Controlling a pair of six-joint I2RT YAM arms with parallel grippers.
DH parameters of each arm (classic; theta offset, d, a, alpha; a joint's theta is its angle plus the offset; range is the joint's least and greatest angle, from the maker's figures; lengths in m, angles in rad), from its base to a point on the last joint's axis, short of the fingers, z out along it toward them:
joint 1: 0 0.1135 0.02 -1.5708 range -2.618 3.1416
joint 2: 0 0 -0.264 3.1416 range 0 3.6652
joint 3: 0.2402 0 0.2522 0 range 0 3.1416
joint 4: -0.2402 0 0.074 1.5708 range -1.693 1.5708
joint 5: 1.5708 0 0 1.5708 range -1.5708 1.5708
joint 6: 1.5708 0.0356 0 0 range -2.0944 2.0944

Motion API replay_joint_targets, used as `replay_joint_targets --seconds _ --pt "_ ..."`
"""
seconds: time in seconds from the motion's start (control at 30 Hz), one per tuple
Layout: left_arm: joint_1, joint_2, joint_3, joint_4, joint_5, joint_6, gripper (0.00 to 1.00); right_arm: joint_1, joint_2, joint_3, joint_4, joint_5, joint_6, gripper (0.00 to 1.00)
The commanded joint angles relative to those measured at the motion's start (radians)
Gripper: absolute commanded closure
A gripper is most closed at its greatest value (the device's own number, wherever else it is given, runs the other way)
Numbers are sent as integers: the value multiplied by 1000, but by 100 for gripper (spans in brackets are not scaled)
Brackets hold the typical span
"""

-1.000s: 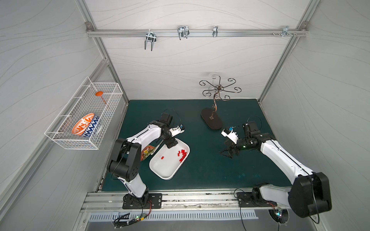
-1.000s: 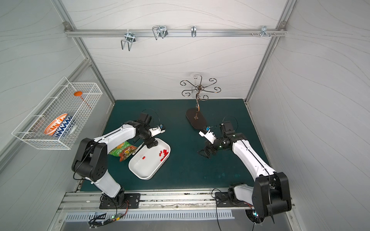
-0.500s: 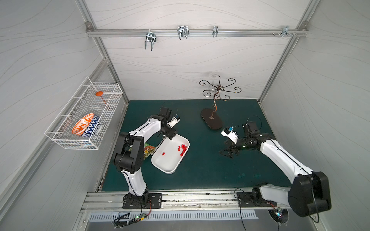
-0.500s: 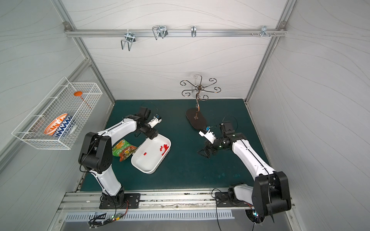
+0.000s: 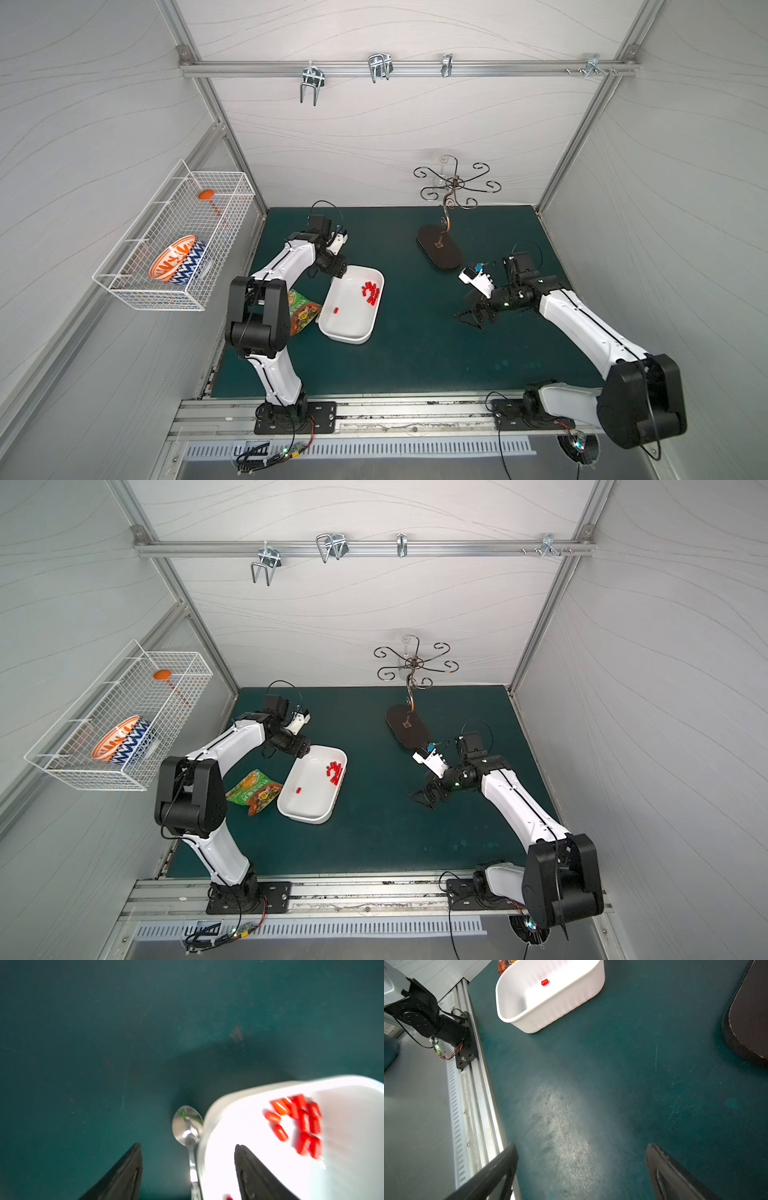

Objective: Take the screw protection sleeves out of the storage box
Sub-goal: Adjust the storage box at the center of the board.

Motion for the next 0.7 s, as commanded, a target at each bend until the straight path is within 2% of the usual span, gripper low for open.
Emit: replay_joint_targets --seconds 0.0,0.07,0.23,0.33,0.5,0.67 --pt "-2 -119 -49 -63 105 67 28 -5 5 -2 1 -9 -6 1" --pt "-2 -190 -100 -102 165 181 27 -6 4 0 0 -12 -7 1" --pt "-9 -420 -225 -368 346 675 22 -6 6 1 -1 -18 -7 1" --pt "-44 -538 -310 -445 341 889 17 -6 5 1 1 -15 -9 1" --pt "-177 -587 -443 -411 198 986 17 -6 7 3 -2 -22 -10 1" --pt "-209 -529 -464 -333 190 990 23 -5 -12 -3 -5 -25 -10 1"
